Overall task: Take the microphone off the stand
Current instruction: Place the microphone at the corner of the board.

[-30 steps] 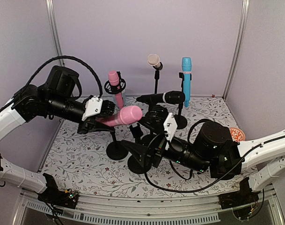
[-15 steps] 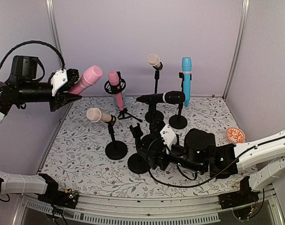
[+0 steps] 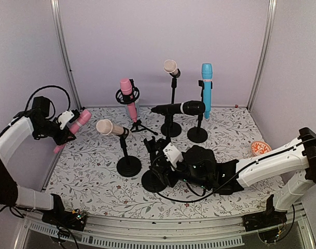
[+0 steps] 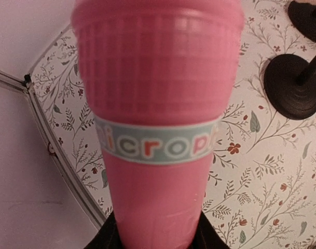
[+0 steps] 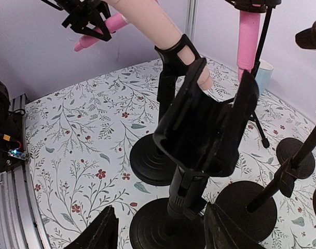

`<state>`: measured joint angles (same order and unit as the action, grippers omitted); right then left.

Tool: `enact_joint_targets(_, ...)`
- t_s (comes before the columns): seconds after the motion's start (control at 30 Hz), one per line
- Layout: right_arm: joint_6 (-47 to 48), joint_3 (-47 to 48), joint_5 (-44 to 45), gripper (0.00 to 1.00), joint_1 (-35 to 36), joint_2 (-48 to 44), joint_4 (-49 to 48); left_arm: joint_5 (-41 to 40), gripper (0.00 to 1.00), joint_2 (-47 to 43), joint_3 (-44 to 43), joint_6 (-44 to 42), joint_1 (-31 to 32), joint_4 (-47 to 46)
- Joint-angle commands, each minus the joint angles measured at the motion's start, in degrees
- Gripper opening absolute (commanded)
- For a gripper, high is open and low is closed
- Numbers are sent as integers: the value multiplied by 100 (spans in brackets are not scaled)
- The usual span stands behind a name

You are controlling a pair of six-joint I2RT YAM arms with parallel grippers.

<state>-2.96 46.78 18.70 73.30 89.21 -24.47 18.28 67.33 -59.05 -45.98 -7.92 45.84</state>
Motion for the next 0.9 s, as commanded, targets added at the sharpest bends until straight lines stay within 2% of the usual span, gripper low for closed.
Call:
enact_joint_targets(0.0, 171, 356, 175, 56, -70, 434, -432, -257, 0, 519, 433, 461, 28, -1203)
enact_joint_targets(0.2, 97, 474, 475, 53, -95, 828, -662, -1132, 3, 1653, 855, 548, 353, -2155)
enact_joint_targets(0.4, 113, 502, 778, 47, -97, 1053, -771, -1753, 3, 2641, 838, 1095, 503, -2436)
enact_joint_targets(0.5, 151, 500, 843, 44, -105, 1136, -809, -2015, 9, 2799, 931, 1177, 513, -2554)
enact_joint_targets(0.57, 172, 491, 849, 40, -105, 1174, -837, -2022, 19, 2774, 1053, 1179, 519, -2609)
enact_joint_targets(0.63, 180, 468, 854, 33, -101, 1186, -861, -1935, 38, 2717, 1169, 1179, 532, -2569)
enact_joint_targets(0.77, 114, 307, 898, 13, -101, 1095, -908, -1758, 68, 2597, 1350, 1204, 567, -2518)
enact_joint_targets(0.87, 56, 144, 951, 4, -105, 986, -931, -1620, 79, 2543, 1408, 1262, 581, -2435)
